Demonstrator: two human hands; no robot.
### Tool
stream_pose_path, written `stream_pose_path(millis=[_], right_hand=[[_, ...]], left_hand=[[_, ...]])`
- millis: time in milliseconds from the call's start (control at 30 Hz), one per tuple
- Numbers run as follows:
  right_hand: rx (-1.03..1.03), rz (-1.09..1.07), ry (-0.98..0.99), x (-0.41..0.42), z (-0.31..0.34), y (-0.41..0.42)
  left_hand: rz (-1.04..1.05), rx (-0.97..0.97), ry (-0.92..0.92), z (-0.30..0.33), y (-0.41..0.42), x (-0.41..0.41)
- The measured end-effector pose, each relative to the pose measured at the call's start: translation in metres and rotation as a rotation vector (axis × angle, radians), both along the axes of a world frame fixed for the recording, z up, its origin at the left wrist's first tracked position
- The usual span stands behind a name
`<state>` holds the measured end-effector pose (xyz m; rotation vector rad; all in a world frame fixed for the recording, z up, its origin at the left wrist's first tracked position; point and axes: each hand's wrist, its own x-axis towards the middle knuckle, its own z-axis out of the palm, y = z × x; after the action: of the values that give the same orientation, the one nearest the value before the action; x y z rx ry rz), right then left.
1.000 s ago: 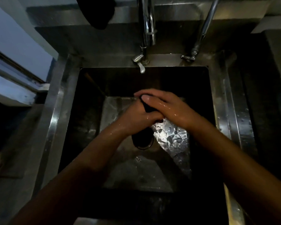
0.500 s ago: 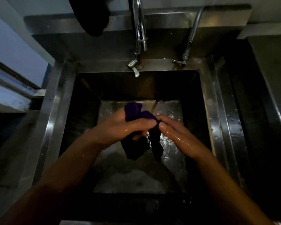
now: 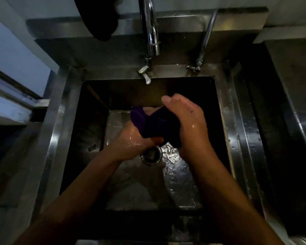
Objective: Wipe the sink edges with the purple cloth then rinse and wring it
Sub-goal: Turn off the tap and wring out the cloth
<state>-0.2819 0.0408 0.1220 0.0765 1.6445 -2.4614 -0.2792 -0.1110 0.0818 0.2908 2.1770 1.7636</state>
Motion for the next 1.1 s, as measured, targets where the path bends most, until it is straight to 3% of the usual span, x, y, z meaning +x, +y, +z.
stream_pose_path(millis=[100, 200, 267, 333, 400, 500, 567, 733, 833, 967, 1033, 1100], right_hand=[[-0.356, -0.088, -0.19, 0.0, 0.009, -0.007], [-0.448, -0.188, -0.27, 0.001, 0.005, -0.004], [-0.253, -0.14, -0.194, 0.0, -0.006, 0.001], [0.221, -0.059, 0.022, -0.003, -0.018, 0.012], [0.42, 0.112, 0.128, -0.009, -0.026, 0.027], [0.302, 0.393, 0.092, -0.009, -0.023, 0.042], [0.291, 0.334, 0.056, -0.004, -0.02, 0.035], [0.443, 0.125, 0.238, -0.002, -0.027, 0.016], [0.395, 0.013, 0.13, 0.0, -0.022, 0.011], [0.126, -0.177, -0.352, -0.004, -0.016, 0.012], [0.046, -0.202, -0.429, -0.009, -0.022, 0.016], [0.167, -0.218, -0.416, -0.01, -0.034, 0.025]], left_hand=[[-0.071, 0.004, -0.023, -0.001, 0.001, 0.0], [-0.132, 0.008, -0.078, -0.004, 0.002, 0.005], [-0.139, 0.041, -0.121, -0.007, 0.007, 0.007], [-0.13, 0.043, -0.124, -0.007, 0.014, 0.006], [-0.149, 0.039, -0.135, -0.007, 0.017, 0.005], [-0.198, 0.125, -0.295, -0.004, 0.013, 0.005], [-0.22, 0.192, -0.437, -0.003, 0.008, 0.005], [-0.185, 0.3, -0.595, -0.008, 0.011, 0.011], [-0.136, 0.251, -0.575, -0.009, 0.016, 0.025], [0.126, 0.046, -0.325, -0.029, 0.028, 0.055], [0.294, 0.047, -0.253, -0.035, 0.031, 0.058], [0.441, 0.047, -0.223, -0.039, 0.026, 0.05]])
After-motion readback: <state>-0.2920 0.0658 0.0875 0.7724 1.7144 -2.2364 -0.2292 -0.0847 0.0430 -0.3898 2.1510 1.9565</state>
